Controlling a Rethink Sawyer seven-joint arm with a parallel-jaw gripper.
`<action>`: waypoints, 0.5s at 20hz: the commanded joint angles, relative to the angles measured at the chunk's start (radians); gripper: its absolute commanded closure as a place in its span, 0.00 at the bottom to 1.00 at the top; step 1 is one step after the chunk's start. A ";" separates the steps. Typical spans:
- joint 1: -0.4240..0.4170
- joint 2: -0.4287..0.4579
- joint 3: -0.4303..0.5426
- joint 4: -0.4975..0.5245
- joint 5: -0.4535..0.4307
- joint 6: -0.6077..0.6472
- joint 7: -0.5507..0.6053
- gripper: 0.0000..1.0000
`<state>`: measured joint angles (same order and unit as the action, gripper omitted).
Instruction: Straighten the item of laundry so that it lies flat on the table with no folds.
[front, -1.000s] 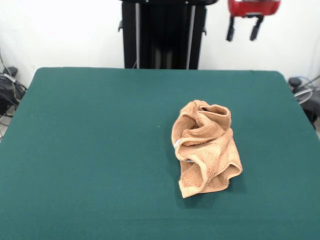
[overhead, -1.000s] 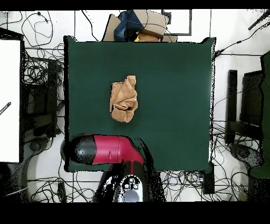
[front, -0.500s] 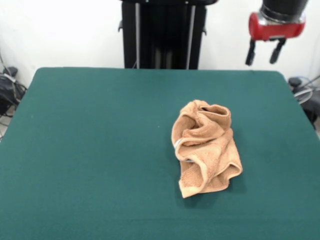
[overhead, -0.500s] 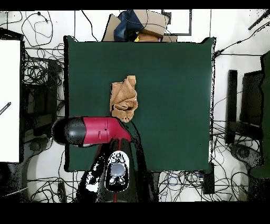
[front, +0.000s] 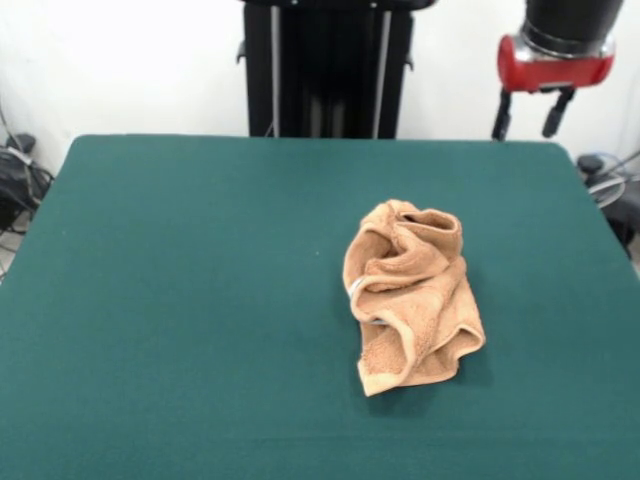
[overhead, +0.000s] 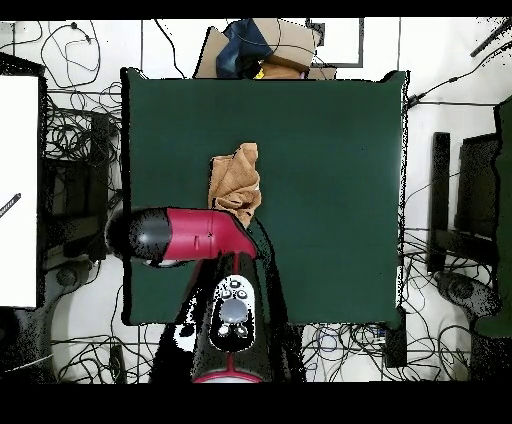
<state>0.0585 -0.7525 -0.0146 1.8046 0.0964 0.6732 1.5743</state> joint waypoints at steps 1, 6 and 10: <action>-0.075 -0.026 -0.041 0.079 0.031 0.031 0.204 0.00; -0.120 -0.035 -0.067 0.108 -0.003 0.000 0.190 0.00; -0.164 -0.030 -0.066 0.116 -0.019 -0.015 0.167 0.00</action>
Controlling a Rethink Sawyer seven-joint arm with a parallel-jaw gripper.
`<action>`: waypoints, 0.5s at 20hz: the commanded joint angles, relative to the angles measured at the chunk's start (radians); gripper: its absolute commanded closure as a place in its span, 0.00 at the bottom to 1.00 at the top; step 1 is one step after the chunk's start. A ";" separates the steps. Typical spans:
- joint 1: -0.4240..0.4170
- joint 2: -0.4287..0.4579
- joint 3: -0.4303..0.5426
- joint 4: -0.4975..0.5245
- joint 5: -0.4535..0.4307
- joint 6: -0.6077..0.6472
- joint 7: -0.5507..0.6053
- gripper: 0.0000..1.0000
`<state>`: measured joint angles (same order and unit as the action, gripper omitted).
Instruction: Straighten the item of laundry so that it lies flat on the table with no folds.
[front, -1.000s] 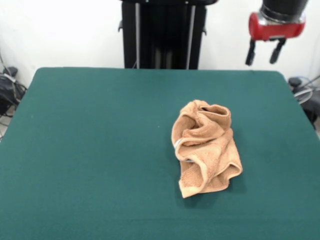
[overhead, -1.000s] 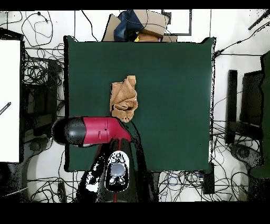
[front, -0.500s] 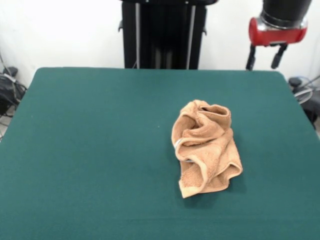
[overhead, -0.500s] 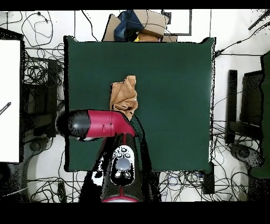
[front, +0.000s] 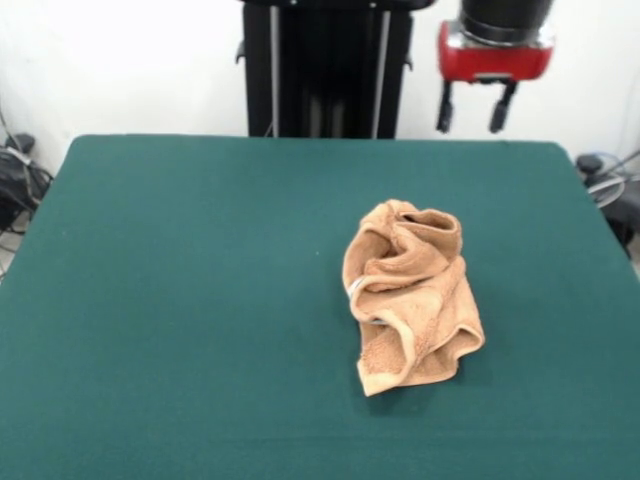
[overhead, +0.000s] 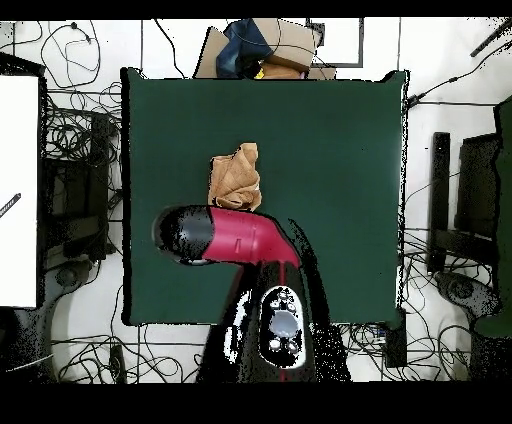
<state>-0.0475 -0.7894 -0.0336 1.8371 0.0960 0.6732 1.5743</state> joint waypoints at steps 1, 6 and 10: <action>-0.066 0.013 -0.046 0.082 -0.021 -0.023 0.167 0.00; -0.100 0.023 -0.048 0.060 -0.020 0.007 0.156 0.00; -0.150 0.036 -0.038 0.037 -0.029 0.023 0.115 0.00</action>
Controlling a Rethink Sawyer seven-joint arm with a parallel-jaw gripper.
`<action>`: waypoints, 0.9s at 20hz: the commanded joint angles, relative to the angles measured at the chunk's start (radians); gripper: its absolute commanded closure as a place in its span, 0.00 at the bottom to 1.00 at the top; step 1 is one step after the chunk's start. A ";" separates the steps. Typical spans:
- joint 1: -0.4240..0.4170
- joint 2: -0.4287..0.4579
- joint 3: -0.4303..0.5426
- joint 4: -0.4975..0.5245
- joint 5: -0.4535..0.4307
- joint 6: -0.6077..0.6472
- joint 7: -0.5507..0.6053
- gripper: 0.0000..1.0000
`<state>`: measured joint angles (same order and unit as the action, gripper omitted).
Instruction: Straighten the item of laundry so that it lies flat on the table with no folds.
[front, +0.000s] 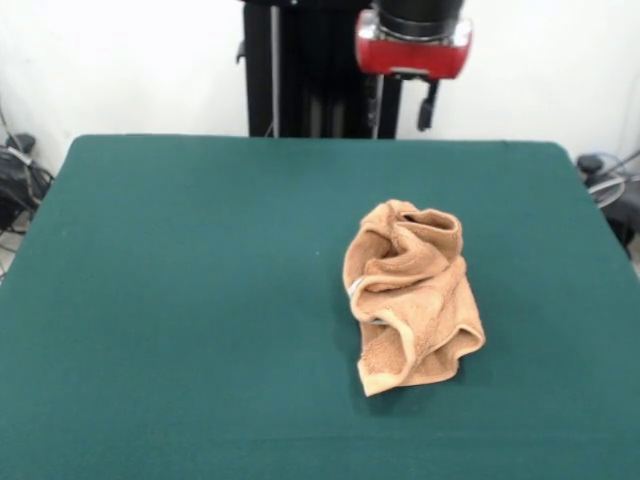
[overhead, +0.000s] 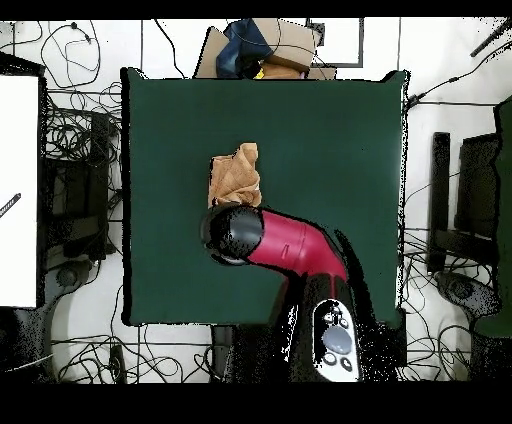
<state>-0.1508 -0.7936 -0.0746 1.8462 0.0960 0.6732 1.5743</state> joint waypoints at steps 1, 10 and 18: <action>-0.064 0.044 0.006 0.019 -0.036 0.032 0.095 0.00; -0.176 0.064 0.042 -0.058 -0.099 0.119 -0.009 0.00; -0.187 0.081 0.067 -0.082 -0.123 0.132 0.027 0.00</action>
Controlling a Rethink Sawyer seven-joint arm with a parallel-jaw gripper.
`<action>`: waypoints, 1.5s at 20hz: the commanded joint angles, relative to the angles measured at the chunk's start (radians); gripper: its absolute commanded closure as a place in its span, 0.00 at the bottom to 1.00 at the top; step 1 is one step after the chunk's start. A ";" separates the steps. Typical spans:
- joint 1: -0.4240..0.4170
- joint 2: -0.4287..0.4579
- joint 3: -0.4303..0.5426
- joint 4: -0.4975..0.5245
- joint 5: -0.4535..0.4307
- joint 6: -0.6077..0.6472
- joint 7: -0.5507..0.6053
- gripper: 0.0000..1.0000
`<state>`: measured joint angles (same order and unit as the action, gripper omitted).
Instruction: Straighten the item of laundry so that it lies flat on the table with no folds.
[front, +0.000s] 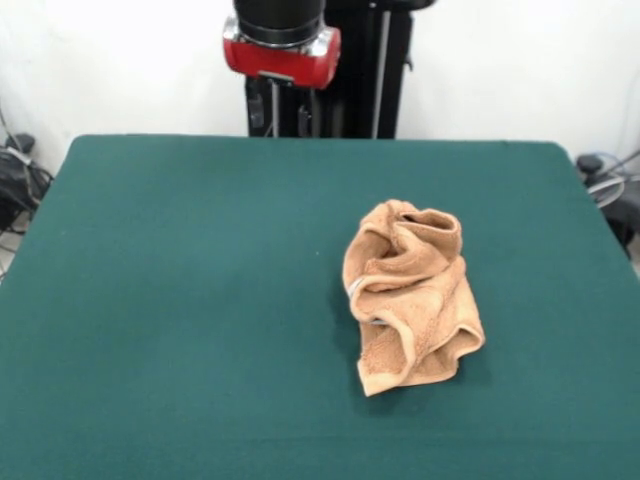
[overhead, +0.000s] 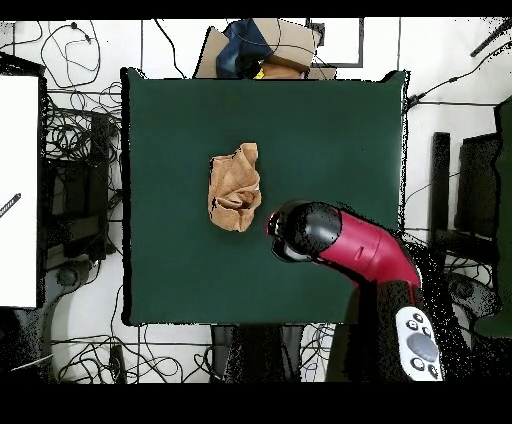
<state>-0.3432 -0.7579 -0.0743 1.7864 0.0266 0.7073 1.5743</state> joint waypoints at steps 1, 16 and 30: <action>0.006 0.050 0.069 -0.027 -0.052 0.101 0.031 0.00; 0.020 0.089 0.065 -0.040 -0.040 0.070 0.069 0.00; 0.038 0.085 0.052 -0.028 -0.033 0.052 0.092 0.00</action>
<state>-0.3291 -0.6871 -0.0707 1.7622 0.0258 0.7200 1.5743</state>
